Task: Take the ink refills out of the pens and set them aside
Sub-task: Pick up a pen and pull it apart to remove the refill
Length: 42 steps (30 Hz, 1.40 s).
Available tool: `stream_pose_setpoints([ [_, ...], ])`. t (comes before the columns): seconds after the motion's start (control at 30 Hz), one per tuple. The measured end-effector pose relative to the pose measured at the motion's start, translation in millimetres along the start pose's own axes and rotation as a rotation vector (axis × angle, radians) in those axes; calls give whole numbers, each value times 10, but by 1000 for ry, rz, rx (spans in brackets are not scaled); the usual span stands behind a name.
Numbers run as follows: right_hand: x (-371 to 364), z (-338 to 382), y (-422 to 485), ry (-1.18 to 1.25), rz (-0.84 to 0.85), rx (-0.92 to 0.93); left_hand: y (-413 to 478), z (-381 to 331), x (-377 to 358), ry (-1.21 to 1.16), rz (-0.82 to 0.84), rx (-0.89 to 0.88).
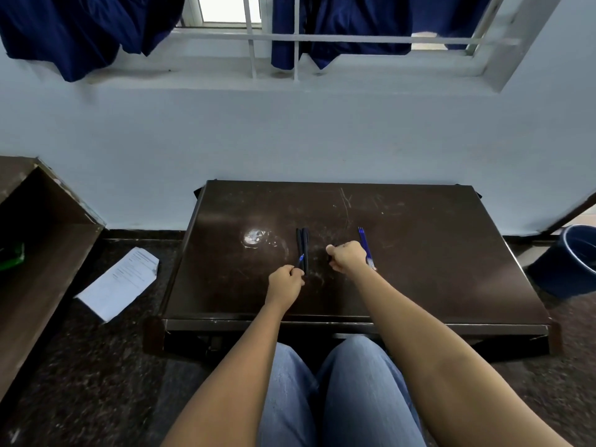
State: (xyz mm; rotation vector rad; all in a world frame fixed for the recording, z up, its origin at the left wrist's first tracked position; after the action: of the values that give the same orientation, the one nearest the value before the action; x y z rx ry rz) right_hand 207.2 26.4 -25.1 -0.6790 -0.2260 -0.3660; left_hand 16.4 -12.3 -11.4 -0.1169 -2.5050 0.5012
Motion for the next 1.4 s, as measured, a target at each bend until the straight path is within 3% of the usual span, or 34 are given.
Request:
stream_pose_setpoints([
  [0.13, -71, -201, 119, -227, -29, 29, 81, 18, -12, 13, 22, -28],
  [0.33, -169, -307, 147, -354, 1, 6, 209, 111, -31, 129, 55, -55],
  [0.73, -161, -399, 213, -46, -55, -65, 246, 162, -101, 55, 28, -4],
  [0.8, -238, -445, 151, 152, 39, -86, 221, 132, -98, 30, 17, -14],
  [0.9, -458, -460, -101, 425, 315, -178, 169, 38, -97, 34, 2, -55],
  [0.97, -510, -432, -235, 429, 379, -172, 114, -44, -115, 66, 20, -85],
  [1.13, -383, -241, -421, 402, 257, -96, -38, -192, -17, 74, -22, -114],
  [1.4, -314, 51, -713, 508, 318, -107, -324, -348, 21, 27, 27, -151],
])
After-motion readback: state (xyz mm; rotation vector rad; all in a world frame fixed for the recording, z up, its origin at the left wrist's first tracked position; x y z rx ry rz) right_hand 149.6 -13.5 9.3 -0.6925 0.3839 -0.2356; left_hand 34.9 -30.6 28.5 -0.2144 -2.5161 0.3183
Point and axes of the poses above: each hand's wrist, its own y-axis towards the middle knuckle, its own x-axis out of the back of the hand, z = x × y, the point moved 8 cm from there along y, towards the middle knuckle, and after that the axes turned 5 degrees about y, right-handed, at the moved point
